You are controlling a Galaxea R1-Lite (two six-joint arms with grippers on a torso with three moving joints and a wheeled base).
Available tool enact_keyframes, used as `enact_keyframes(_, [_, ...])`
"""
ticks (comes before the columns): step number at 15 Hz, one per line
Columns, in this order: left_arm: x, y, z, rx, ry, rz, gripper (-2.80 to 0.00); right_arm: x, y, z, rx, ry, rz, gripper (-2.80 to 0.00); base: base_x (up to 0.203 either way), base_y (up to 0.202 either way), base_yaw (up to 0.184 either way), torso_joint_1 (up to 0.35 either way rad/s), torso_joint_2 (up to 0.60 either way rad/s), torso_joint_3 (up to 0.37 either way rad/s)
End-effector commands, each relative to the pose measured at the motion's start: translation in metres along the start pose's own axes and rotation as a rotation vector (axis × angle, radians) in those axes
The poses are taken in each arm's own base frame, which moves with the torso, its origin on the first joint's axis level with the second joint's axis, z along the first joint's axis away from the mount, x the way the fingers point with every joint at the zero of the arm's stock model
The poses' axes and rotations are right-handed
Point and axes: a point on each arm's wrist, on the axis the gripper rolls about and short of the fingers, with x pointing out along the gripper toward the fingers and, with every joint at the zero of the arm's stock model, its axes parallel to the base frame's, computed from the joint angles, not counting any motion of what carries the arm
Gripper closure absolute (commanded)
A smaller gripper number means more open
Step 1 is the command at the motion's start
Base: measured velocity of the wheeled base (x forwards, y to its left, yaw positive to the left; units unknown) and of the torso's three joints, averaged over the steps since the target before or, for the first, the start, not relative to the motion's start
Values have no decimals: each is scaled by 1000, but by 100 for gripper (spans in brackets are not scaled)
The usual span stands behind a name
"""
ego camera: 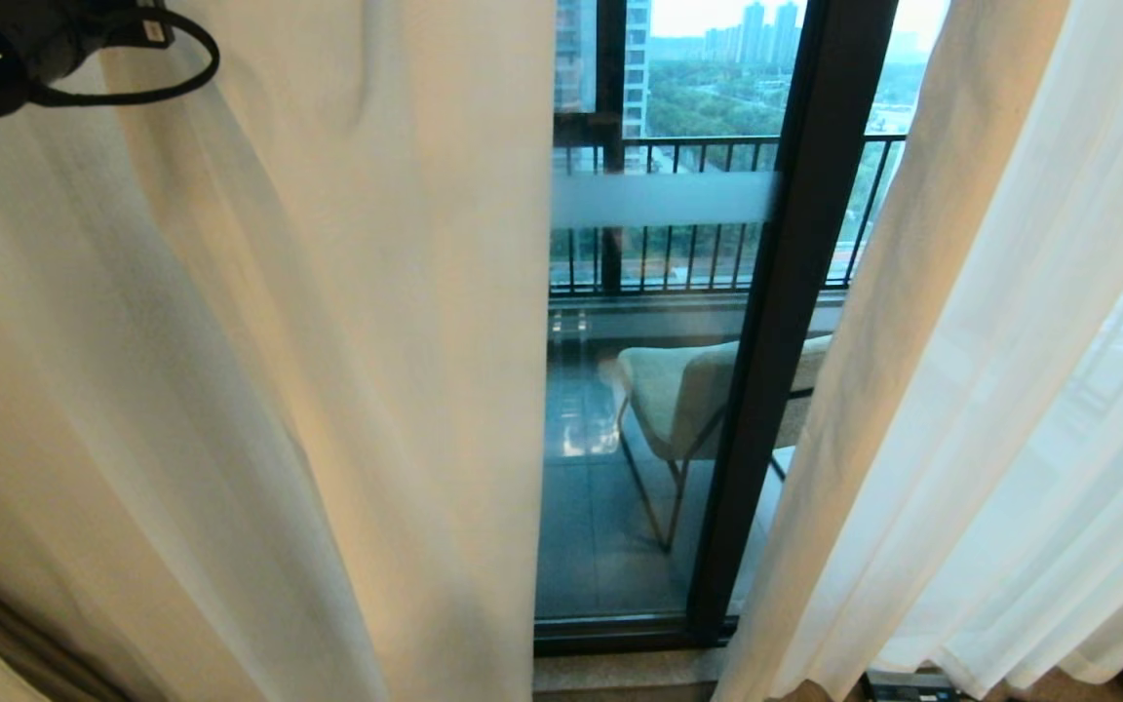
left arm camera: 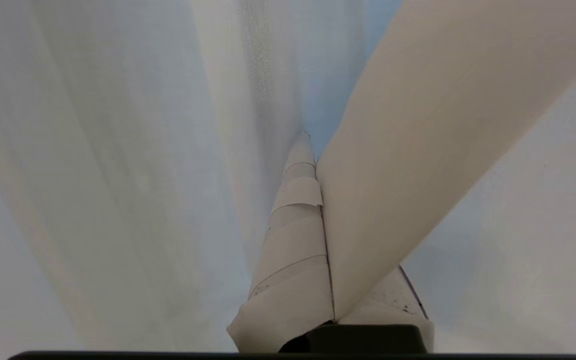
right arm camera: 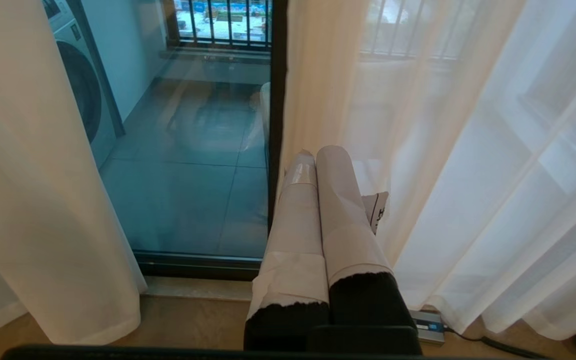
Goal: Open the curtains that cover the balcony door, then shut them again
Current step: Pull the inner curtains open on both sides
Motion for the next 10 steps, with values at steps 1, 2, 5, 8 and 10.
enact_keyframes(1, [1, 0, -1, 1, 0, 2, 0, 0, 0, 0, -1, 1, 1, 0, 0, 184, -1, 2, 6, -6])
enact_keyframes(2, [1, 1, -1, 2, 0, 4, 0, 0, 0, 0, -1, 1, 1, 0, 0, 187, -4, 2, 2, 7])
enact_keyframes(5, [0, 1, 0, 0, -1, 4, 0, 0, 0, 0, -1, 1, 1, 0, 0, 188, -1, 0, 2, 3])
enact_keyframes(8, [0, 1, 1, 0, -3, 4, 0, 0, 0, 0, -1, 1, 1, 0, 0, 184, -2, 6, 2, 3])
enact_keyframes(10, [0, 1, 1, 0, -3, 4, 0, 0, 0, 0, -1, 1, 1, 0, 0, 191, -3, 4, 3, 3])
